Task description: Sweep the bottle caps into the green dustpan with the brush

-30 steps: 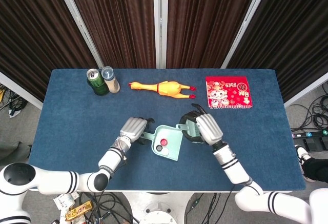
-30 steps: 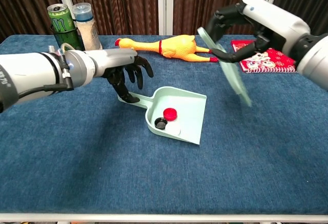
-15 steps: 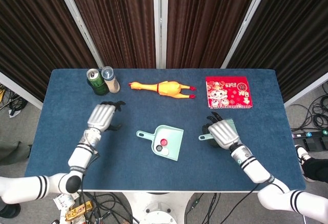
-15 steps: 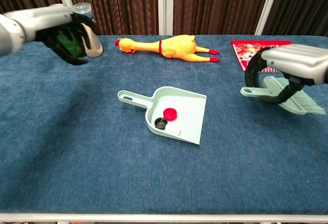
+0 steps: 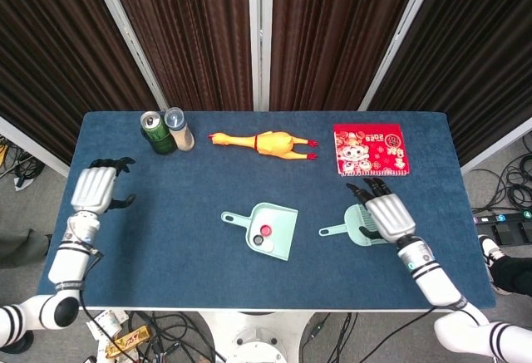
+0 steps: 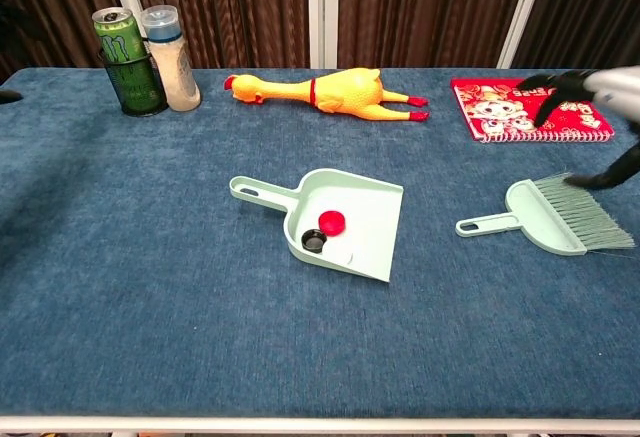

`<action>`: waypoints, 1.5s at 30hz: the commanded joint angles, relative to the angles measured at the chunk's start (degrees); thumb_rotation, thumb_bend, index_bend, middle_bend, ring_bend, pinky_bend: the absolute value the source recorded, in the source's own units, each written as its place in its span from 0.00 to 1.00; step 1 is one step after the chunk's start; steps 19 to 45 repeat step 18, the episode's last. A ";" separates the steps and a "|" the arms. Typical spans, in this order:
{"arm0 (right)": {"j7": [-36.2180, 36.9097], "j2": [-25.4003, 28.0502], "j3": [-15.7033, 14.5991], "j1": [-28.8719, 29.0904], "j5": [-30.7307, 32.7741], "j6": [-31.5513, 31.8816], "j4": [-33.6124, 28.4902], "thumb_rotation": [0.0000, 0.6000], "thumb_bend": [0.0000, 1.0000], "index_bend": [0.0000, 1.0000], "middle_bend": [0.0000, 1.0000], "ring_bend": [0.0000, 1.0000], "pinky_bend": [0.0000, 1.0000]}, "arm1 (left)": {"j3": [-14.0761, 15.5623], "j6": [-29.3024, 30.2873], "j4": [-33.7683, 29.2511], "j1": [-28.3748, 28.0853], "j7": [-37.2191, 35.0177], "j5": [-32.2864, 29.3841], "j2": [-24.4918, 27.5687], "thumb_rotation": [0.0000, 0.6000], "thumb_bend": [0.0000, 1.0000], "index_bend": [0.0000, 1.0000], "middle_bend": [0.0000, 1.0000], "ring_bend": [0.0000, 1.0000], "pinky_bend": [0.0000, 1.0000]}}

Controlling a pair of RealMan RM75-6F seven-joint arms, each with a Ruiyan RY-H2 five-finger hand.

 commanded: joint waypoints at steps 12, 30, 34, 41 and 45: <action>11.78 12.20 -4.49 -19.20 -7.05 24.83 -6.00 1.00 0.31 0.03 0.19 0.00 0.00 | 6.82 16.17 5.30 17.11 -9.59 14.13 3.18 1.00 0.23 0.26 0.31 0.22 0.17; 12.90 11.51 -5.17 -23.27 -7.39 28.31 -5.01 1.00 0.31 0.03 0.20 0.00 0.00 | 7.41 19.60 2.39 21.47 -7.55 15.31 4.11 1.00 0.22 0.26 0.31 0.22 0.17; 12.90 11.51 -5.17 -23.27 -7.39 28.31 -5.01 1.00 0.31 0.03 0.20 0.00 0.00 | 7.41 19.60 2.39 21.47 -7.55 15.31 4.11 1.00 0.22 0.26 0.31 0.22 0.17; 12.90 11.51 -5.17 -23.27 -7.39 28.31 -5.01 1.00 0.31 0.03 0.20 0.00 0.00 | 7.41 19.60 2.39 21.47 -7.55 15.31 4.11 1.00 0.22 0.26 0.31 0.22 0.17; 12.90 11.51 -5.17 -23.27 -7.39 28.31 -5.01 1.00 0.31 0.03 0.20 0.00 0.00 | 7.41 19.60 2.39 21.47 -7.55 15.31 4.11 1.00 0.22 0.26 0.31 0.22 0.17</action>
